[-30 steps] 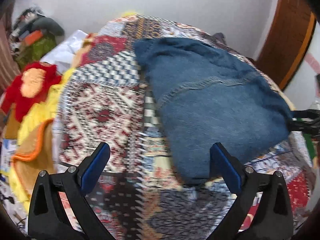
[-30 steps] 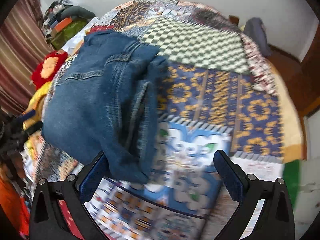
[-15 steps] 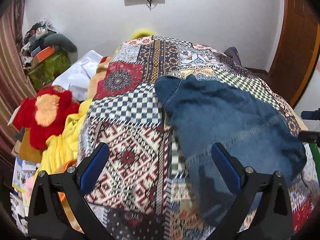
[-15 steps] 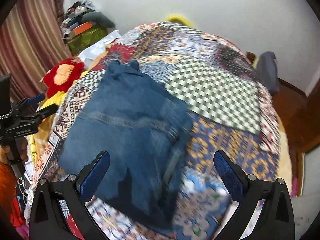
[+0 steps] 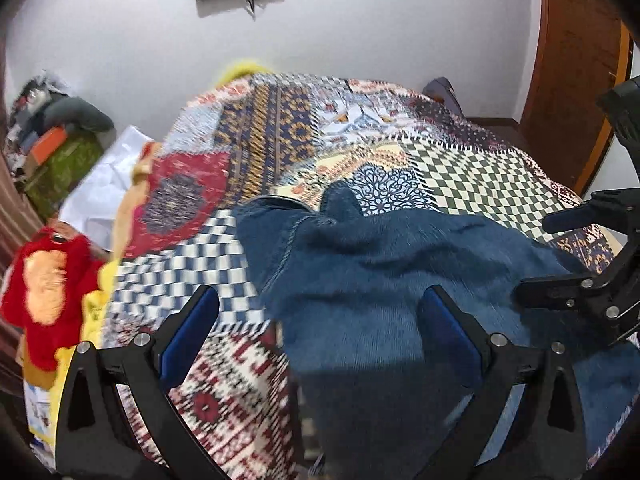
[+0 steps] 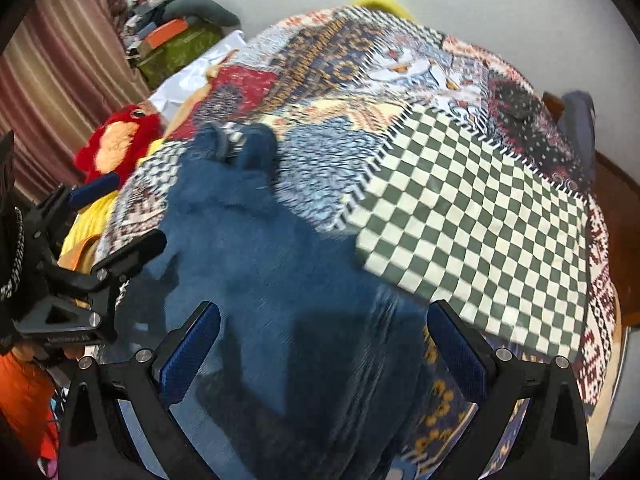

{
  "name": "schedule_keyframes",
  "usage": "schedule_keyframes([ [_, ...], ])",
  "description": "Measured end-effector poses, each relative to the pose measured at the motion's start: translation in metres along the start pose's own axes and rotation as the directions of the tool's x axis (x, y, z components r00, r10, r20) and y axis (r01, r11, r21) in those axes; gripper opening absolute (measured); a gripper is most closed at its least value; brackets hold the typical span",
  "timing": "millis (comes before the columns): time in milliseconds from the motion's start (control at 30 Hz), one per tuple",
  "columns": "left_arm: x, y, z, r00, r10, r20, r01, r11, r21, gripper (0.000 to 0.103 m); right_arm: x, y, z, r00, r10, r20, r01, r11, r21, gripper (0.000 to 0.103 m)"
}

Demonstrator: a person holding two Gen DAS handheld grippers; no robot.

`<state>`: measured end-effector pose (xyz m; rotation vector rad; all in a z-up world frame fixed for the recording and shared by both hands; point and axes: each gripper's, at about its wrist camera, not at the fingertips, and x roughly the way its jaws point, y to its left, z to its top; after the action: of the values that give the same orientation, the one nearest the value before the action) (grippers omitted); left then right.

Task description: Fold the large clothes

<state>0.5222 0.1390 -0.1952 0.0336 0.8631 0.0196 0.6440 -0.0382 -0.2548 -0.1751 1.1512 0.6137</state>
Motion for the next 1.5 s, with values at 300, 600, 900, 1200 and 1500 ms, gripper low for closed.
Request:
schedule_keyframes([
  [300, 0.054, 0.031, 0.012, 0.995, -0.058, -0.080, 0.050, 0.993, -0.109, 0.103, 0.031, -0.052, -0.007, 0.996, 0.056, -0.065, -0.048, 0.992, 0.115, 0.103],
  [600, 0.002, 0.044, 0.008, 0.995, 0.094, -0.032, -0.095, 0.995, -0.023, 0.103, -0.039, -0.058, -0.028, 0.994, -0.097, 0.050, 0.094, 0.994, 0.059, 0.103],
  [900, -0.053, 0.052, -0.025, 0.995, -0.089, -0.034, 0.084, 0.989, -0.125, 0.103, -0.086, -0.029, -0.065, 0.989, -0.043, 0.143, 0.042, 0.999, 0.010, 0.103],
  [1200, -0.016, 0.041, -0.082, 0.904, -0.370, -0.214, 0.287, 0.896, -0.339, 0.103, -0.027, -0.028, -0.104, 0.987, 0.144, -0.066, -0.137, 0.986, 0.096, 0.103],
  [1500, 0.038, 0.035, -0.083, 0.795, -0.564, -0.222, 0.387, 0.754, -0.530, 0.103, 0.028, -0.041, -0.093, 0.915, 0.381, -0.135, -0.339, 0.905, 0.256, 0.103],
])
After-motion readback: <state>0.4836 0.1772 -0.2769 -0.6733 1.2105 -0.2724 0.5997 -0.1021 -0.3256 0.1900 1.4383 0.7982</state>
